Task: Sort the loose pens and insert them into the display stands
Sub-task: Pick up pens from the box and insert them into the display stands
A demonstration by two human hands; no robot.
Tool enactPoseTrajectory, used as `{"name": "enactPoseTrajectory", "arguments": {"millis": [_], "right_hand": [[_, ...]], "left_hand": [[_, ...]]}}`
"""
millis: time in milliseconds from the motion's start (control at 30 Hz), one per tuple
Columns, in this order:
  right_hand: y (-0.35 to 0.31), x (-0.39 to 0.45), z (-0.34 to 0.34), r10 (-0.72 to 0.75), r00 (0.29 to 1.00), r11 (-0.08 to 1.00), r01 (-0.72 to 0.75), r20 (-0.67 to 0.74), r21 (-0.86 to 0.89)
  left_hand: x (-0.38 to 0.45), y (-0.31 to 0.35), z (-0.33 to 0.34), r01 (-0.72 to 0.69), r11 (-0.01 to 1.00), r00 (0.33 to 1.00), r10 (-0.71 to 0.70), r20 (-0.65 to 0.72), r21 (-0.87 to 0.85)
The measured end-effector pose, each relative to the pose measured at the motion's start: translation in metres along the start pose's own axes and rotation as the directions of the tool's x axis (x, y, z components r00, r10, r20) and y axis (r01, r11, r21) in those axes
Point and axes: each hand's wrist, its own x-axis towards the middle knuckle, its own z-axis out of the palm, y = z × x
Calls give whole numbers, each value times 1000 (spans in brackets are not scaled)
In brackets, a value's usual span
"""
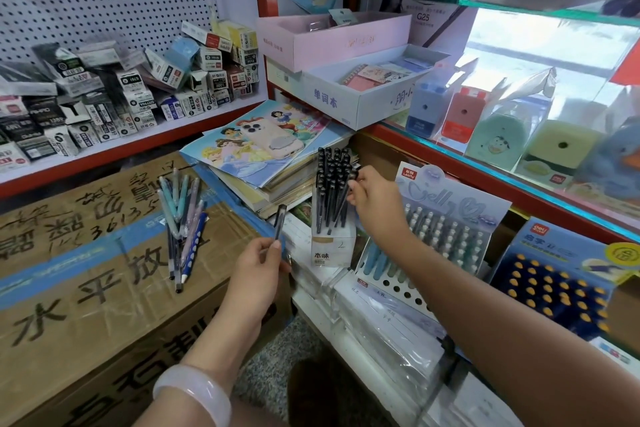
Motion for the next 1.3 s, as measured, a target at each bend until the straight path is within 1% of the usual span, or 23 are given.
{"name": "enactPoseTrajectory", "arguments": {"millis": [100,167,300,367,433,533,633,700,733,800,833,867,933,967,1000,1067,1167,1233,1300], "right_hand": [[4,1,12,-55,998,998,54,-6,-31],[4,5,16,-72,997,996,72,-4,-51],[3,12,19,-93,996,990,93,6,-104],[7,12,22,-81,996,989,84,30,-119],[12,9,28,-69,994,986,80,83,-144],[16,7,34,-50,989,981,75,141,-179],[9,11,31,-16,982,966,64,188,-251],[2,11,24,9,986,956,40,166,-291],[-1,7,19,18,993,959,15,114,-282],[-11,-5,11,16,1000,983,-18,-11,-184],[-17,-12,8,18,1000,996,-19,-8,-91],[-24,-20,7,24,998,999,-26,58,38],[-37,-32,7,26,962,948,-110,272,299],[-40,-35,8,17,940,912,-154,340,380],[-43,-37,8,10,929,885,-180,369,429],[-44,-37,10,19,919,851,-221,393,476],[-42,-37,11,48,909,824,-271,415,498],[-38,-31,6,80,923,821,-276,376,501],[-32,-19,-3,152,946,825,-282,288,490]], "left_hand": [[1,3,2,21,999,1000,-21,-4,-30],[0,5,3,30,998,1000,-30,-7,-57],[2,6,3,20,998,1000,-21,-12,-57],[2,6,2,18,998,1000,-19,-14,-57],[2,6,2,12,998,1000,-13,-11,-62],[2,6,3,-19,998,1000,19,-4,-54],[2,7,4,-51,997,999,51,-2,-59],[-1,9,4,-72,995,997,73,10,-66],[-2,10,4,-84,995,996,85,17,-60],[-4,10,3,-107,993,994,108,28,-41],[-3,10,3,-116,993,993,117,32,-35],[-3,9,4,-121,992,992,121,35,-27],[-1,6,6,-120,993,992,120,48,-14],[-1,6,8,-119,993,991,120,58,-19],[-1,5,9,-119,993,991,120,66,-28],[-1,5,9,-113,993,990,115,78,-34],[-2,3,9,-86,996,994,88,70,-38],[-1,2,8,-74,997,996,75,50,-14],[-1,1,7,-55,998,998,55,26,9]]}}
